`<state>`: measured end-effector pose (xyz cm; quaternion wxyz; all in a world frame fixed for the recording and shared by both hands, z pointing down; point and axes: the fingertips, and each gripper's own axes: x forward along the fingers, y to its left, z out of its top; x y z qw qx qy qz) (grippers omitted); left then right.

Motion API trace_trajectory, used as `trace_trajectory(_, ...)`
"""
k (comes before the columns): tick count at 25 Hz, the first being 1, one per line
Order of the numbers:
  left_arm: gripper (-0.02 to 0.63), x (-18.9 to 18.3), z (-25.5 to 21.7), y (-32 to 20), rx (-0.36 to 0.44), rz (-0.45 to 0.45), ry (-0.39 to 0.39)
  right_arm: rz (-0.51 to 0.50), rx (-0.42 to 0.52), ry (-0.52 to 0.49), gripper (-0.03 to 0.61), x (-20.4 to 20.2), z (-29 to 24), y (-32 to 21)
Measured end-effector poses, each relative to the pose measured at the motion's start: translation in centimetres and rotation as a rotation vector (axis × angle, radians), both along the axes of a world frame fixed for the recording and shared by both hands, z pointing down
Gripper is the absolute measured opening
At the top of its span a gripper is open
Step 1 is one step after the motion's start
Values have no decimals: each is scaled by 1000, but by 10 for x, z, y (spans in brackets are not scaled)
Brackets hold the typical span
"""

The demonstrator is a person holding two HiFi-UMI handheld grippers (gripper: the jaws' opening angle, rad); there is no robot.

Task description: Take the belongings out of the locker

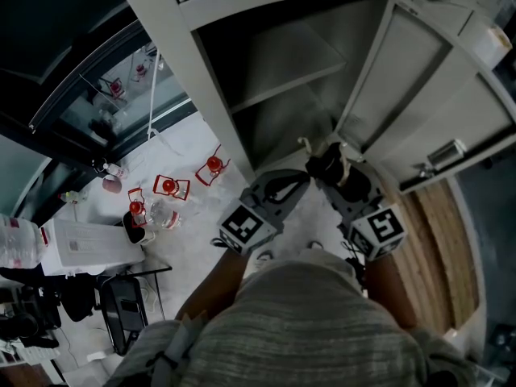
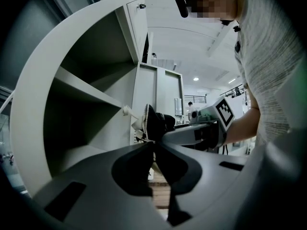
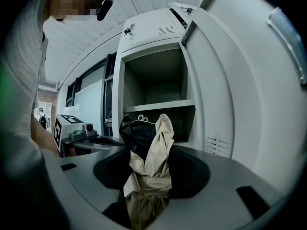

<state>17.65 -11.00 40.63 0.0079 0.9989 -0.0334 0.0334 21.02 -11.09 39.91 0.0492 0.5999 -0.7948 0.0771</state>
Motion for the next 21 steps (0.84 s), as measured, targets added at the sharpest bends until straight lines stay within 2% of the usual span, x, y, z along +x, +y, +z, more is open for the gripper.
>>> trace_trajectory(5, 3, -1, -1, 0, 1, -11, 0, -17, 0, 8, 204, -3, -1, 1)
trace_trajectory(9, 3, -3, 4, -2, 41, -16, -6, -24, -2, 1, 204, -4, -1, 1)
trace_trajectory(12, 3, -5, 1, -1, -3, -36, -2, -29, -6, -1, 204, -5, -1, 1)
trace_trajectory(21, 3, -6, 3, -1, -22, -53, -6, -48, -13, 6, 204, -8, -1, 1)
